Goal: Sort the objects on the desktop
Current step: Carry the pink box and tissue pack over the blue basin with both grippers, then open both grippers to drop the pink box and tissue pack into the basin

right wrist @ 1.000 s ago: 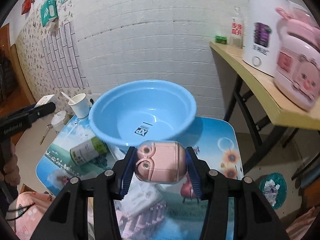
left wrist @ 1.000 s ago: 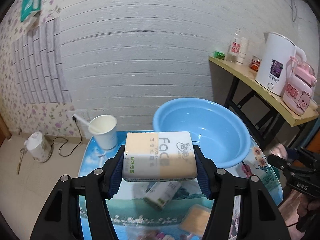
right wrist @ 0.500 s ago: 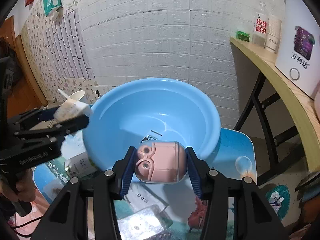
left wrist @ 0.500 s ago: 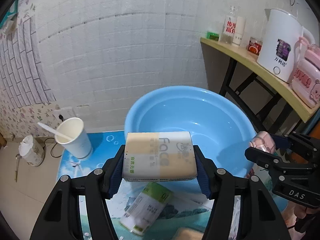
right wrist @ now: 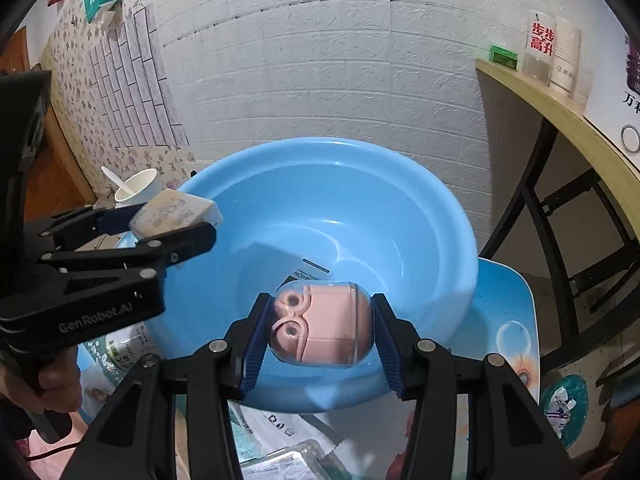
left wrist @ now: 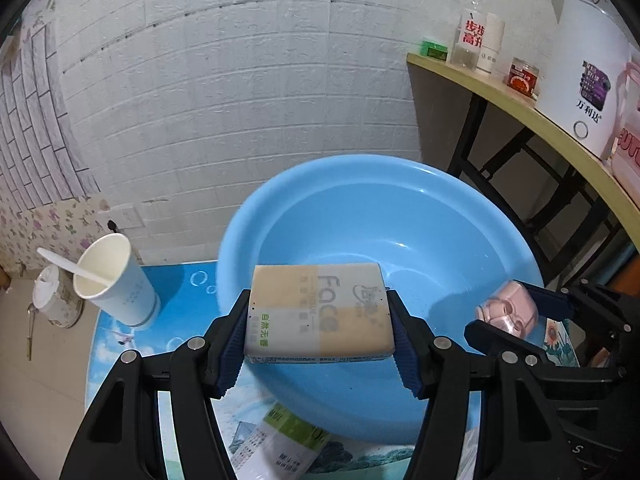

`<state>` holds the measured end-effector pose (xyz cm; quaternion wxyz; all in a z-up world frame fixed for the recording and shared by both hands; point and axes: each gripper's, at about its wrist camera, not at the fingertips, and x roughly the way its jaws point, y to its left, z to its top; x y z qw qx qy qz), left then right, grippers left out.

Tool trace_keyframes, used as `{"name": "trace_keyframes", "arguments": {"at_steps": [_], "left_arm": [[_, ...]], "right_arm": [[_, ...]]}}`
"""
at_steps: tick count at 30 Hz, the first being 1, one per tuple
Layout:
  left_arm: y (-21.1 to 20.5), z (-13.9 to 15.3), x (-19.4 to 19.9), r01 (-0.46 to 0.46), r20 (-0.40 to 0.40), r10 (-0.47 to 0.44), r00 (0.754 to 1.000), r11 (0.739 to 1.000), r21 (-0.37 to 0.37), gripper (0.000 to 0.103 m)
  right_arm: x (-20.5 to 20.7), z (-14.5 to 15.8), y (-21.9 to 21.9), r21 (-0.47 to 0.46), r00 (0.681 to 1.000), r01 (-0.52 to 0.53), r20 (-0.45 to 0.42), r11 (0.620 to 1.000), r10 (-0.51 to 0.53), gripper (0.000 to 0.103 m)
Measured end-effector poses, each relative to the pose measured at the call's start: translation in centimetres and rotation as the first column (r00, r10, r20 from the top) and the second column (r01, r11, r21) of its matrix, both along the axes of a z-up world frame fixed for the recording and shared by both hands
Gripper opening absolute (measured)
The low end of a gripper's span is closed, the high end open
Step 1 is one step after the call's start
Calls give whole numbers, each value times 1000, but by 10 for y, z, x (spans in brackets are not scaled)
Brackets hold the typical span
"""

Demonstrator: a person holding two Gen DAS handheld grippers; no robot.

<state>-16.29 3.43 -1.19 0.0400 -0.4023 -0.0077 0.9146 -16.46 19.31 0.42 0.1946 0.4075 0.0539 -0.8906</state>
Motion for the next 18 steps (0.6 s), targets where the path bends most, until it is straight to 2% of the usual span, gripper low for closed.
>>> {"name": "trace_keyframes", "arguments": {"at_steps": [12, 14, 15, 18], "left_arm": [[5, -7, 1, 23, 5, -23, 1000, 1000, -1, 62], [6, -6, 3, 25, -1, -25, 1000, 1000, 1, 66], [7, -5, 5, 25, -5, -25, 1000, 1000, -3, 72], [10, 0, 9, 28, -30, -29, 999, 999, -20, 83]], "right_arm": [[-3, -7, -11, -4, 1000, -8, 5, 1000, 8, 51], [-2, -7, -12, -1, 1000, -13, 6, 1000, 13, 51], [-3, -7, -12, -4, 1000, -16, 10, 1000, 16, 51], [-4, -7, -13, -1, 1000, -16, 13, 1000, 16, 50]]}}
